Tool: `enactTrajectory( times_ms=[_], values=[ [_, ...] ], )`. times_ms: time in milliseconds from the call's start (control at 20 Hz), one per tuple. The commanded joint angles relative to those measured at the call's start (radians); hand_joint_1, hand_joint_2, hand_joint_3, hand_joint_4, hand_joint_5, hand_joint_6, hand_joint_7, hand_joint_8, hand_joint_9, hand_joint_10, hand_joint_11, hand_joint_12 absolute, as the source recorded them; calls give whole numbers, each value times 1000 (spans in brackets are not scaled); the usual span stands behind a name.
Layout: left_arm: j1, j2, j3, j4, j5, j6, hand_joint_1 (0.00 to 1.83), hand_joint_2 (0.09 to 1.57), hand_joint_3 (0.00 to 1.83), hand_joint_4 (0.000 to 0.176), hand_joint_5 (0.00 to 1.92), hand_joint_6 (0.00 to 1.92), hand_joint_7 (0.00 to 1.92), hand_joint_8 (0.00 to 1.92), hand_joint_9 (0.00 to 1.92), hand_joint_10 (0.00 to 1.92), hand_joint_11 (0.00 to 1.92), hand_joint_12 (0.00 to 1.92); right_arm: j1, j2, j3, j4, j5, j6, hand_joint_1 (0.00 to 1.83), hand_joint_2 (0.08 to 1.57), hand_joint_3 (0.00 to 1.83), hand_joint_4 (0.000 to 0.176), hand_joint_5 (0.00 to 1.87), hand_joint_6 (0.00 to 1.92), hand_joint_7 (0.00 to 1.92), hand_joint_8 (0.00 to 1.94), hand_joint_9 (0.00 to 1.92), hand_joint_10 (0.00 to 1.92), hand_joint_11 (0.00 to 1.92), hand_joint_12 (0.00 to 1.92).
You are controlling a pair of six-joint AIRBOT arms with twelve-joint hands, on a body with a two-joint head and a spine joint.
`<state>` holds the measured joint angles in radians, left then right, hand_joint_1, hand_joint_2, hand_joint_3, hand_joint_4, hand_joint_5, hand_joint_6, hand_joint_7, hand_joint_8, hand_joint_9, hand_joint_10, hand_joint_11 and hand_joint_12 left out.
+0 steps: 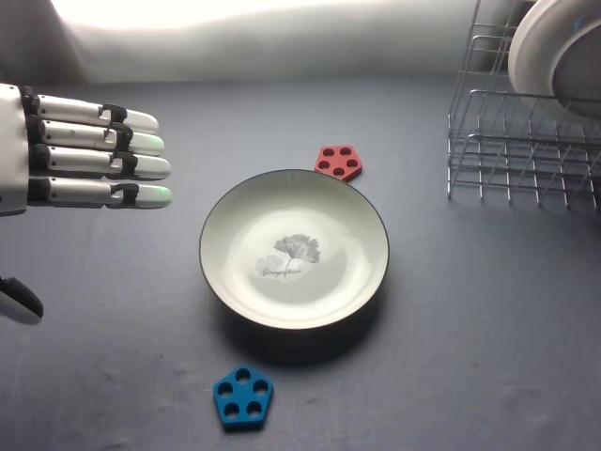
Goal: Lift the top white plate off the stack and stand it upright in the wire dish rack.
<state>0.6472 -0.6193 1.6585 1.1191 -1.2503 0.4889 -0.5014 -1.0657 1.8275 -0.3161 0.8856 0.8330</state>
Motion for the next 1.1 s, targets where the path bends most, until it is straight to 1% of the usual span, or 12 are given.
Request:
enactTrajectory(
  times_ms=[0, 50, 100, 150, 400, 500, 600, 650, 700, 750, 850, 1050],
  values=[
    [-18, 9, -5, -84, -63, 2, 63, 974, 2, 0, 62, 0, 71, 0, 91, 1, 139, 23, 5, 15, 14, 86, 113, 23, 1493, 1062, 0, 0, 889, 1025, 1138, 467, 1079, 796, 1008, 1360],
    [-18, 9, -5, -85, -63, 1, 68, 972, 1, 0, 69, 3, 83, 5, 102, 6, 150, 27, 2, 12, 16, 86, 114, 23, 1408, 1073, 1, 0, 894, 1095, 1123, 556, 1091, 900, 1071, 832],
    [-18, 9, -5, -85, -62, 0, 58, 971, 1, 0, 63, 1, 76, 2, 97, 3, 145, 25, 0, 10, 18, 86, 115, 23, 1475, 1061, 6, 0, 895, 1044, 1123, 478, 1093, 808, 1025, 1252],
    [-18, 9, -5, -85, -62, 0, 27, 972, 1, 0, 74, 4, 75, 2, 88, 2, 129, 18, -3, 7, 20, 86, 115, 23, 1491, 1065, 0, 0, 905, 1042, 1115, 484, 1063, 819, 1004, 1357],
    [-18, 9, -5, -91, -62, -1, 69, 969, 0, 0, 73, 1, 69, 0, 76, 0, 104, 6, -21, -7, 40, 90, 117, 23, 1492, 1065, 0, 0, 888, 1040, 1088, 535, 1091, 781, 1013, 1354],
    [-18, 9, -5, -96, -61, -1, 68, 968, 0, 0, 68, 4, 64, 4, 66, 4, 95, 7, -30, -11, 47, 94, 119, 23, 1490, 1071, 1, 0, 876, 1064, 1066, 535, 1085, 811, 1003, 1386],
    [-18, 9, -5, -104, -61, -1, 83, 962, 0, 0, 64, 2, 62, 2, 61, 2, 85, 3, -42, -15, 54, 98, 124, 23, 1487, 1088, 1, 0, 853, 1104, 1005, 657, 1029, 893, 975, 1424],
    [-18, 9, -5, -106, -61, -1, 92, 960, 0, 0, 63, 1, 62, 2, 62, 2, 90, 5, -50, -17, 58, 103, 125, 23, 1488, 1091, 0, 0, 859, 1111, 1018, 655, 999, 923, 954, 1441],
    [-18, 9, -5, -107, -61, -2, 92, 960, 0, 0, 63, 1, 62, 2, 62, 2, 90, 5, -54, -18, 60, 105, 126, 23, 1488, 1091, 0, 0, 859, 1111, 1018, 655, 999, 923, 954, 1441],
    [-18, 9, -5, -108, -63, -1, 101, 960, 0, 0, 50, 1, 46, 0, 46, 1, 75, 2, -60, -18, 63, 110, 129, 23, 1490, 1097, 0, 0, 843, 1134, 989, 735, 999, 921, 936, 1435],
    [-18, 9, -5, -108, -68, -1, 97, 954, 0, 0, 53, 3, 48, 1, 48, 2, 79, 4, -68, -19, 66, 114, 133, 23, 1491, 1097, 0, 0, 831, 1133, 996, 721, 1005, 925, 929, 1448],
    [-18, 9, -5, -113, -73, -7, 84, 951, 0, 0, 56, 5, 51, 9, 56, 9, 85, 7, -74, -18, 69, 115, 139, 23, 1495, 1072, 0, 0, 838, 1102, 1035, 694, 1095, 787, 997, 1361]
  ],
)
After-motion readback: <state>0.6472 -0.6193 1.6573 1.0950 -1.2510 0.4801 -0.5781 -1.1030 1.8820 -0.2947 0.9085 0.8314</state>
